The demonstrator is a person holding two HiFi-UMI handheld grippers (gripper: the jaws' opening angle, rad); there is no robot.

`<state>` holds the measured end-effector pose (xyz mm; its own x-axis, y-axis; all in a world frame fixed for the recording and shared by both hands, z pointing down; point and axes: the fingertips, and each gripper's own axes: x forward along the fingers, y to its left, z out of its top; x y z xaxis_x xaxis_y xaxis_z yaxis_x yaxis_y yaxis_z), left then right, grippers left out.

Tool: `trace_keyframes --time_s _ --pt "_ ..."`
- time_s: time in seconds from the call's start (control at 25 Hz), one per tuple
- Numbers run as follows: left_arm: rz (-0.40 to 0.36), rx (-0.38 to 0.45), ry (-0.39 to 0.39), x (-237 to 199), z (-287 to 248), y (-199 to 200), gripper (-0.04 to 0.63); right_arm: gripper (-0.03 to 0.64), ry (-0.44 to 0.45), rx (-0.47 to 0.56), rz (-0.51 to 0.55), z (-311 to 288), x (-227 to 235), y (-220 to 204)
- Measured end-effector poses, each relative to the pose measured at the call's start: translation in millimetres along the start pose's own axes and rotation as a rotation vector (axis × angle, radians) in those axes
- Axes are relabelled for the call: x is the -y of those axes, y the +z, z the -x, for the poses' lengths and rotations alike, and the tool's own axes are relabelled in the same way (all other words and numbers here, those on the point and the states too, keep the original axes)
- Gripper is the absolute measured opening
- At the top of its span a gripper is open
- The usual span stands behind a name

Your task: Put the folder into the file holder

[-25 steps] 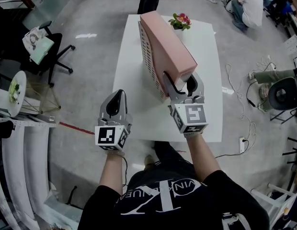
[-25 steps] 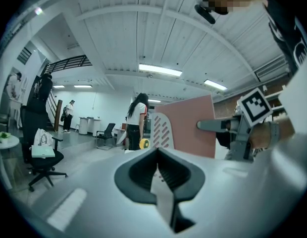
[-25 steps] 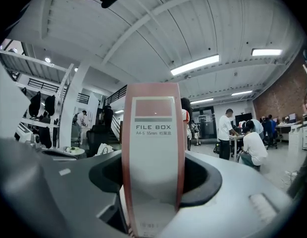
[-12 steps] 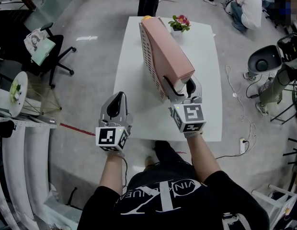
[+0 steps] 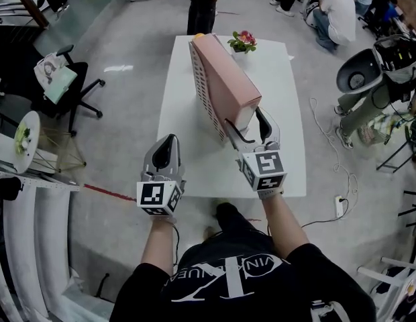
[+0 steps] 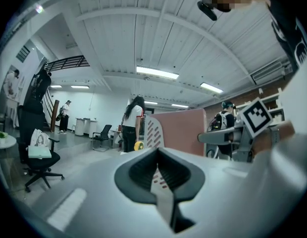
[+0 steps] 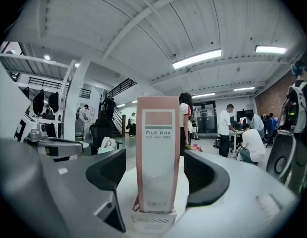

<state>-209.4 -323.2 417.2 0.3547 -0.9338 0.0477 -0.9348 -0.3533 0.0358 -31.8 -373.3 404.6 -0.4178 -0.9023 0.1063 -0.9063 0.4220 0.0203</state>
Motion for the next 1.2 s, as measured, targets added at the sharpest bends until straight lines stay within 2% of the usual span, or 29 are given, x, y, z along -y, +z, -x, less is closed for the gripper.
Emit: trace_keyframes --time_s 0.4,0.8,1.2 --pt "-0.002 0.024 -0.045 31.5 28.9 10.5 0.000 0.354 -0.030 0.014 -0.015 58.7 -2.1 6.7" --pt "0.008 0.032 -0.049 50.0 53.8 15.2 0.000 0.187 -0.053 0.011 -0.009 112.1 -0.7 4.0" --pt "0.002 0.040 -0.050 56.6 81.2 17.2 0.000 0.069 -0.094 0.025 -0.032 157.5 -4.4 1.5"
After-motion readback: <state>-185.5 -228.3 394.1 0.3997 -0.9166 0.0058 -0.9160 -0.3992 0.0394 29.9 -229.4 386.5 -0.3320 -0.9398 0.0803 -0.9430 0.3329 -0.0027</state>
